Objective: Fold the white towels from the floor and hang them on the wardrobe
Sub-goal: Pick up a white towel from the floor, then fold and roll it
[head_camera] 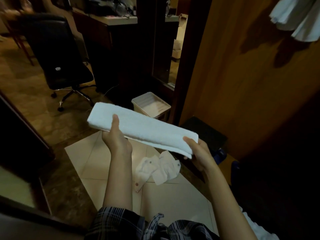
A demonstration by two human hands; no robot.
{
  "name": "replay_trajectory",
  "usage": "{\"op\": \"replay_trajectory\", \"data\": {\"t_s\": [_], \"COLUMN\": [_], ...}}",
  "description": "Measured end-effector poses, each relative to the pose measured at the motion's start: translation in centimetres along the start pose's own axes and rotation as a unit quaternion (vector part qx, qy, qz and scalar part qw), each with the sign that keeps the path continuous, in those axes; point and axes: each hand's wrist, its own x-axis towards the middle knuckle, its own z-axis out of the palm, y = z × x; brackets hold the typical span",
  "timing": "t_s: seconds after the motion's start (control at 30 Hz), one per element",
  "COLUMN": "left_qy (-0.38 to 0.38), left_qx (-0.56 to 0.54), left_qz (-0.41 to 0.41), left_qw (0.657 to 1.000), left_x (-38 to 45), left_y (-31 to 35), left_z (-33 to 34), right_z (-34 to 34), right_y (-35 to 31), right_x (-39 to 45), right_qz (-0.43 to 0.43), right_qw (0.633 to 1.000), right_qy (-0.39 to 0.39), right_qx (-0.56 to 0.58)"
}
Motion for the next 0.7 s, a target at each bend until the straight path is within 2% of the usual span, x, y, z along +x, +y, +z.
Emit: {"op": "replay_trajectory", "data": {"t_s": [0.17,0.23,0.33,0.43,0.53,0.6,0.7], "left_qy": [-0.027,-0.036,-0.044,-0.072,-0.137,-0.182,-0.200], "left_qx": [0.080,0.098,0.111,0.144,0.222,0.297,0.374], "left_qz": [-0.072,-0.101,-0.120,-0.110,-0.080,-0.053,-0.021], "left_qw": [0.994,0.989,0.986,0.981,0.962,0.936,0.905], "left_x": [1.0,1.7,2.4,2.8,3.3,3.8,4.7], "left_y": [-0.8,-0.9,-0.9,-0.5,0.0,0.4,0.8], "left_z": [-2.0,-3.1,-4.4,-5.3,-6.8,-7.6,-7.6], "right_z": [-1.6,-2.2,-2.8,-3.5,-4.4,-4.7,-5.1], "right_y": [-1.3,-1.6,-2.1,-2.7,-3.8,-4.9,-6.6], "right_x": [0.1,0.2,0.3,0.9,1.7,2.2,3.0], "right_qz": [-0.052,-0.052,-0.031,-0.016,-0.034,-0.067,-0.126], "right_qw": [0.998,0.998,0.999,0.998,0.988,0.973,0.949], "right_qy": [0.030,0.046,0.024,-0.022,-0.072,-0.077,-0.054], "right_qx": [0.007,-0.004,-0.012,-0.050,-0.135,-0.209,-0.282]}}
